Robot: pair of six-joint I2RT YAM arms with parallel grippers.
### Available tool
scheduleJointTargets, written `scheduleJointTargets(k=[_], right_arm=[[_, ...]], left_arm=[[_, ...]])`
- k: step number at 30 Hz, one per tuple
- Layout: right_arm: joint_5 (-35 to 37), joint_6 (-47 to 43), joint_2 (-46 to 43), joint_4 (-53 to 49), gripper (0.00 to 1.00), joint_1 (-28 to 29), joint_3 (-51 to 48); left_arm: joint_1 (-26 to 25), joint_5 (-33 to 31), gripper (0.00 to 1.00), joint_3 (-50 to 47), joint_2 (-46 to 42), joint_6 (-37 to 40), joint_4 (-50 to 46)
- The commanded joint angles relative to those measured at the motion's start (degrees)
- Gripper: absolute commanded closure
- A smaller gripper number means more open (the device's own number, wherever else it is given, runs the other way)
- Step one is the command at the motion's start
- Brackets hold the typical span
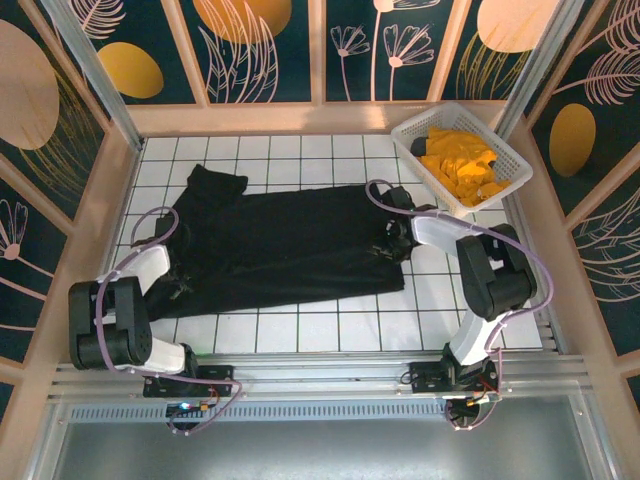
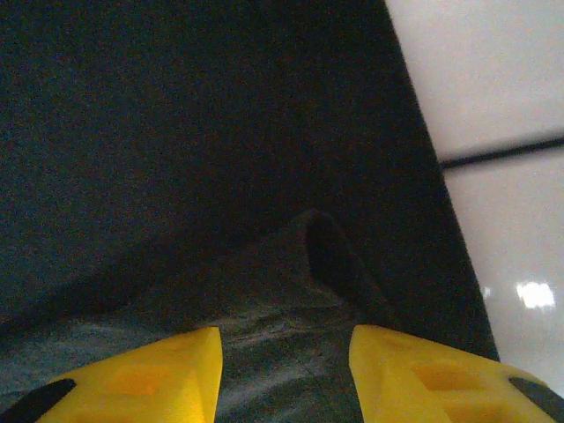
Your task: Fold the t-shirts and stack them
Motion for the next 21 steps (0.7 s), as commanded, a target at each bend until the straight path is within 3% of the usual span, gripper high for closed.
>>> scheduleJointTargets(k=[1, 8, 16, 19, 21], right_arm=[[-0.66, 1.32, -2.25, -8.87, 0.54, 0.74, -2.25], [0.22, -0.16, -1.67, -6.63, 0.53, -0.20, 11.74], [-3.75, -1.96, 10.45, -2.67, 0.51, -1.87, 32.32], [-5.95, -2.86, 14.49, -2.25, 0.50, -2.13, 37.29], [-6.50, -3.34, 16.74, -2.83, 0.50, -2.23, 40.23]], left_arm=[[0.70, -3.37, 0.88, -0.51, -1.90, -2.14, -7.63], [0.72, -3.68, 0.66, 20.01, 2.93, -0.99, -8.54], [0.70, 2.15, 0.60, 54.67, 31.67, 11.31, -5.30], [0.72, 4.16, 0.49, 66.46, 41.08, 16.46, -4.07], [0.71, 5.21, 0.49, 73.16, 46.64, 19.50, -3.48]])
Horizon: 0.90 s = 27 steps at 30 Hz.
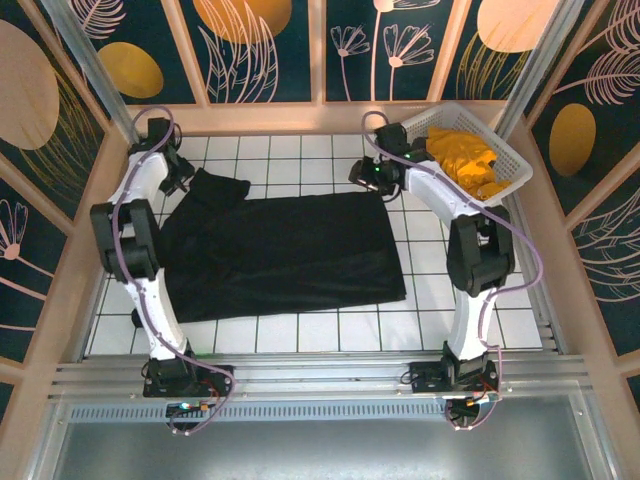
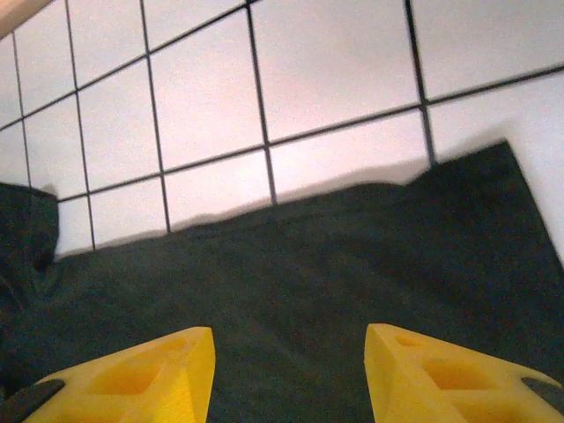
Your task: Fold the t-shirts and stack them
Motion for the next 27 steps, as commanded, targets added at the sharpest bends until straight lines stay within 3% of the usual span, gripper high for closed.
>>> scheduleJointTargets(k=[1, 4, 12, 19, 27], right_arm=[[-2.60, -1.94, 3.45, -0.94, 0.51, -0.49, 4.32], [-3.26, -1.79, 4.77, -0.54, 0.50, -0.66, 5.34], [-3.19, -0.89, 4.72, -0.01, 0.50, -1.02, 3.22], [-2.67, -0.11, 5.26, 0.46, 0.50, -1.10, 2.35], [3.99, 2.32, 6.73, -0.81, 0.50, -1.04, 3.83]], left_arm=[[0.37, 2.69, 0.49, 10.07, 7.42, 8.37, 0.64], [0.57, 2.23, 0.49, 14.57, 12.05, 9.85, 2.48], [0.37, 8.59, 0.46, 14.12, 16.08, 11.16, 10.82], [-0.63, 8.80, 0.45, 13.13, 17.63, 12.48, 10.36], [-1.13, 8.20, 0.56, 12.52, 18.99, 12.55, 9.74]])
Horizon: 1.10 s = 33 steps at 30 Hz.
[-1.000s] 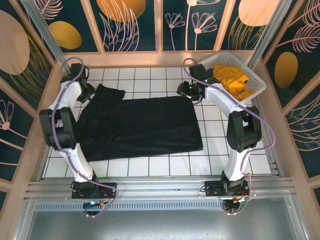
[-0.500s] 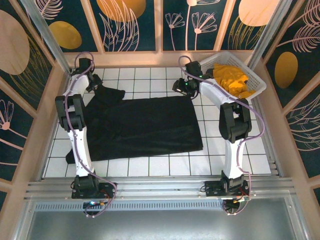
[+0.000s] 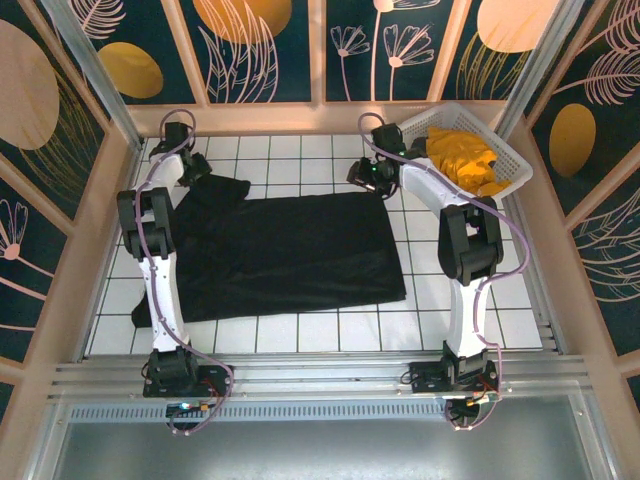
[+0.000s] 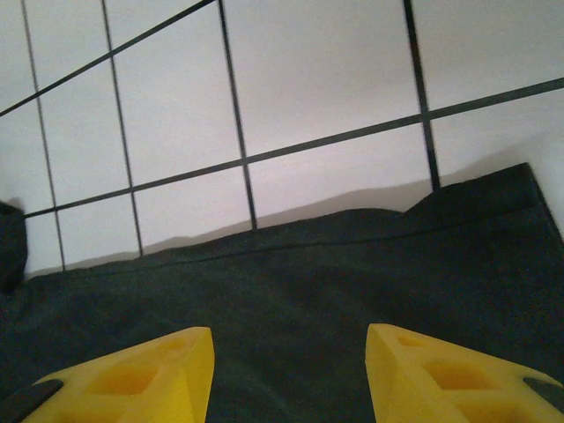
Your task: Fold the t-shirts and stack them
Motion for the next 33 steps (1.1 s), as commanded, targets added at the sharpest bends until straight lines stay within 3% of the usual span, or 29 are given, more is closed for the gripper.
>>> scheduleJointTargets(k=[1, 4, 7, 16, 27, 33], right_arm=[[5.15, 2.47, 1.57, -0.76, 0.50, -0.30, 0.89], [10.22, 4.67, 2.06, -0.69, 0.49, -0.24, -0.09], [15.70, 5.95, 3.76, -1.46, 0.49, -0.23, 0.48], [20.98, 4.77, 12.09, -4.35, 0.50, -0.34, 9.29], [26.53, 2.53, 13.09, -6.76, 0.51, -0.85, 11.02], [23.82, 2.30, 13.69, -5.81, 0.51, -1.32, 8.97]], left_arm=[[-0.57, 0.47, 0.59, 0.26, 1.26, 0.70, 0.16], [-1.43, -0.55, 0.75, 0.82, 0.93, 0.48, -0.02], [-3.18, -2.60, 0.99, 2.14, -0.73, 0.48, -0.85], [-7.64, -11.05, 1.00, 3.65, -6.96, 1.40, -3.71], [-7.96, -11.36, 1.00, -4.74, -13.11, 2.52, -3.27], [-8.00, -10.98, 1.00, -7.90, -14.65, 3.07, -2.50]])
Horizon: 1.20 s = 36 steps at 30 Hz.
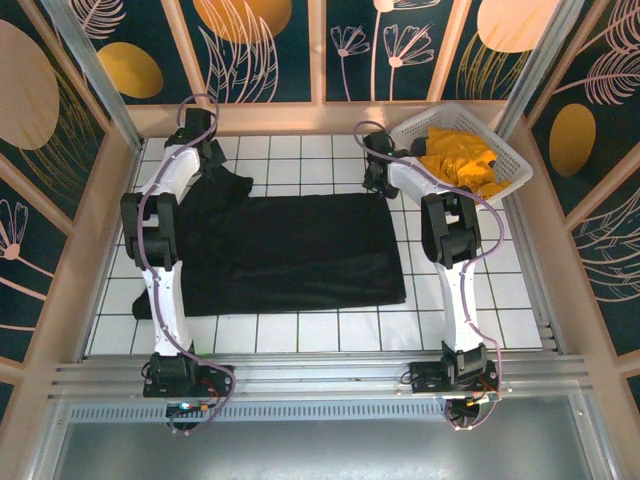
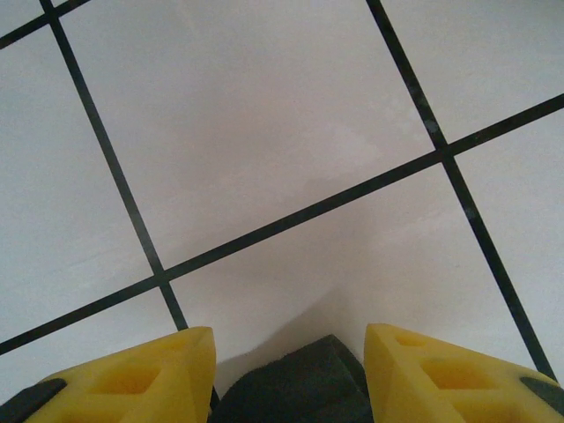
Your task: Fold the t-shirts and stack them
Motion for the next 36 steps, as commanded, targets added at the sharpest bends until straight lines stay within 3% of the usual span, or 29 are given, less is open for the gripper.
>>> scheduleJointTargets(k=[1, 14, 20, 28, 36], right_arm=[[-0.60, -1.11, 0.07, -0.62, 0.52, -0.84, -1.37], [-4.37, -0.85, 1.81, -0.68, 0.77, -1.19, -0.78], [-3.77, -0.93, 0.50, -0.76, 1.00, -1.27, -0.73], [-4.36, -1.75, -2.83, -0.02, 1.00, -1.30, -1.89], [-6.44, -2.46, -9.25, 2.25, 1.00, -1.16, -8.06]], left_arm=[[0.06, -0.10, 1.00, -1.40, -2.38, 1.26, 0.23], [0.06, 2.24, 1.00, -2.01, -3.50, 1.39, -0.68], [0.07, 3.32, 1.00, -4.55, -6.09, 0.95, -0.27], [0.06, 5.38, 1.00, -9.25, -11.40, 1.18, 0.55], [0.02, 5.61, 1.00, -20.05, -21.74, 0.56, 1.88]])
